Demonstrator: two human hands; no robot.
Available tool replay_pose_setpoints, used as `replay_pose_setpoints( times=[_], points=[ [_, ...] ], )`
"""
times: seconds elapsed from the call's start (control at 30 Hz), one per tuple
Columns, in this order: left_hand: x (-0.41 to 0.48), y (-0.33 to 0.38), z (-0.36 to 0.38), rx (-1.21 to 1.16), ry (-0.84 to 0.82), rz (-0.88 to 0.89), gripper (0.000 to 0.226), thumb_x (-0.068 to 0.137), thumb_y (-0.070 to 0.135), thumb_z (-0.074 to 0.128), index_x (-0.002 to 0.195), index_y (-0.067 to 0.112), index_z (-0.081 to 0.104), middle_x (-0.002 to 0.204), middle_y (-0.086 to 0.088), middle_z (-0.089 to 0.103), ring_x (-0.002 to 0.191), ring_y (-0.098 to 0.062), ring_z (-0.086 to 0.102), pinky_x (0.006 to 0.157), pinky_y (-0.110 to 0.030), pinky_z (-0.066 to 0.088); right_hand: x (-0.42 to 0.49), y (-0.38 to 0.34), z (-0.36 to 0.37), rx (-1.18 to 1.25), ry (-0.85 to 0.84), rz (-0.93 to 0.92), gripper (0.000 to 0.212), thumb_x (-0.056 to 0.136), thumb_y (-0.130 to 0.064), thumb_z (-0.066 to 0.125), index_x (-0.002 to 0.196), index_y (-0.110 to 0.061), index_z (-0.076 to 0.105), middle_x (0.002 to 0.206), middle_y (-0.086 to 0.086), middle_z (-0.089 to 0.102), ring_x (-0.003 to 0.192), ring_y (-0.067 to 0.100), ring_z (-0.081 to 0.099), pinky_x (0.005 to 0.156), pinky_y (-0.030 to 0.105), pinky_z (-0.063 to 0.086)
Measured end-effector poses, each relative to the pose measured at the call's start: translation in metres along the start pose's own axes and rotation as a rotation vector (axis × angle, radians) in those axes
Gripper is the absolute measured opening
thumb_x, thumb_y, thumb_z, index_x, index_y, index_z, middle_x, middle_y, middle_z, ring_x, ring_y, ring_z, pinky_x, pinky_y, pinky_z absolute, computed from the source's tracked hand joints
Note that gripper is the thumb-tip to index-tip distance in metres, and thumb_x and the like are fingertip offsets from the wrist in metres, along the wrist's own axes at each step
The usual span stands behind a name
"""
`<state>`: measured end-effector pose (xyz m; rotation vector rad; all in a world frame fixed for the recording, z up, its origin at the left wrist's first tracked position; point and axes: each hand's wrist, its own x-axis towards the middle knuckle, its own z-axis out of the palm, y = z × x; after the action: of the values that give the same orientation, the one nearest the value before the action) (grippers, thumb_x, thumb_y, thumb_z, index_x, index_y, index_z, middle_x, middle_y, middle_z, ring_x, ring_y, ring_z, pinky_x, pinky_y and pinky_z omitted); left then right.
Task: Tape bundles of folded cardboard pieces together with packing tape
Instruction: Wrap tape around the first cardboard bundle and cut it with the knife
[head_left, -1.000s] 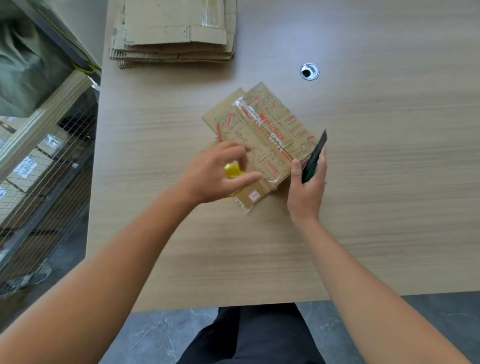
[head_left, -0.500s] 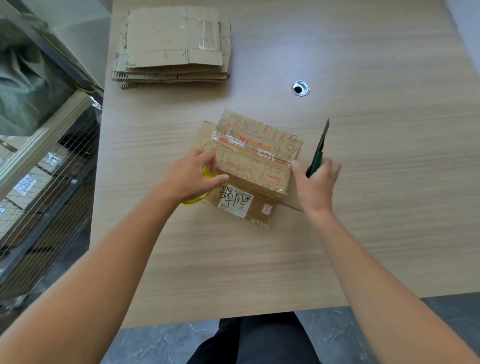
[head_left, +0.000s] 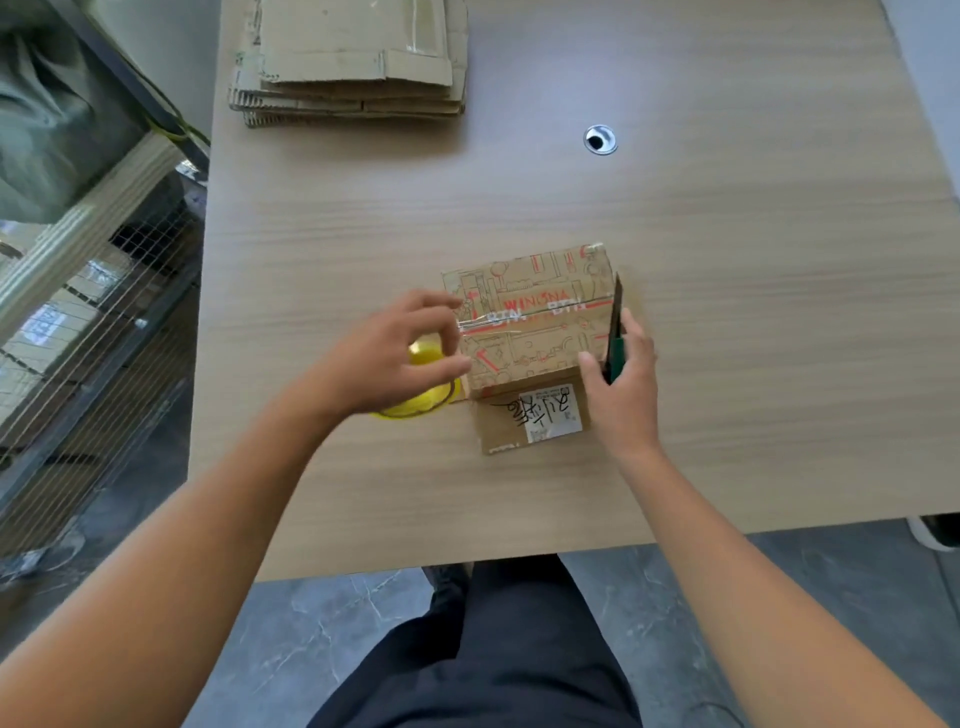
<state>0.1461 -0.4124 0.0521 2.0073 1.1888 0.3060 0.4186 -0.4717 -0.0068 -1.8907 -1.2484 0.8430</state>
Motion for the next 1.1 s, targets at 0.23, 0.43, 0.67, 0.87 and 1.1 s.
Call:
replay_pose_setpoints(
  times=[0.23,0.43,0.67,0.87,1.1],
  points=[
    [0.037,-0.051,-0.019,0.163,-0.077,-0.151,0.028,0.079,0.061,0.074,0.075,0.036,0.061,0.151,0.012,0.043,0.128,-0.011,0.049,0.099,-0.025,0.031,0.089,-0.005,0.006,-0.032,-0.273,-0.185,0.057,0.096,-0.018,0.065,0.145,-0.033,0.041,0.155,-0.003,0.037,0.146,0.024,0.029,0.126,0.05,0.019],
    [0.012,-0.04,0.005,0.071,-0.036,-0.214,0.025,0.081,0.055,0.075,0.079,0.033,0.063,0.133,0.011,0.05,0.12,-0.011,0.053,0.1,-0.026,0.035,0.09,-0.034,0.032,-0.141,-0.077,-0.013,0.03,0.086,-0.027,0.074,0.106,-0.012,0.057,0.119,0.009,0.053,0.111,0.02,0.056,0.096,0.032,0.05],
    [-0.021,-0.005,0.035,-0.084,-0.013,-0.335,0.008,0.083,0.03,0.068,0.082,0.037,0.064,0.149,0.001,0.04,0.132,-0.023,0.047,0.108,-0.033,0.037,0.03,-0.016,0.035,-0.08,-0.173,-0.184,0.043,0.095,-0.012,0.068,0.134,-0.012,0.051,0.128,-0.007,0.046,0.113,-0.002,0.045,0.095,0.001,0.033],
    [-0.062,0.015,0.04,-0.402,0.232,-0.343,0.016,0.071,0.022,0.056,0.074,0.033,0.068,0.142,0.007,0.044,0.128,-0.015,0.049,0.09,-0.033,0.054,0.018,-0.057,0.022,-0.004,-0.043,-0.243,0.017,0.094,-0.014,0.063,0.093,-0.019,0.047,0.09,0.001,0.055,0.085,0.021,0.056,0.078,0.04,0.049],
    [-0.091,0.047,0.037,-0.665,0.049,-0.122,0.022,0.078,0.012,0.057,0.075,0.03,0.069,0.122,-0.003,0.049,0.105,-0.011,0.056,0.075,-0.029,0.056,-0.099,-0.075,0.008,0.599,-0.619,0.174,0.021,0.087,-0.016,0.077,0.106,-0.012,0.069,0.069,0.001,0.058,0.051,0.016,0.049,0.056,0.035,0.044]
  ],
)
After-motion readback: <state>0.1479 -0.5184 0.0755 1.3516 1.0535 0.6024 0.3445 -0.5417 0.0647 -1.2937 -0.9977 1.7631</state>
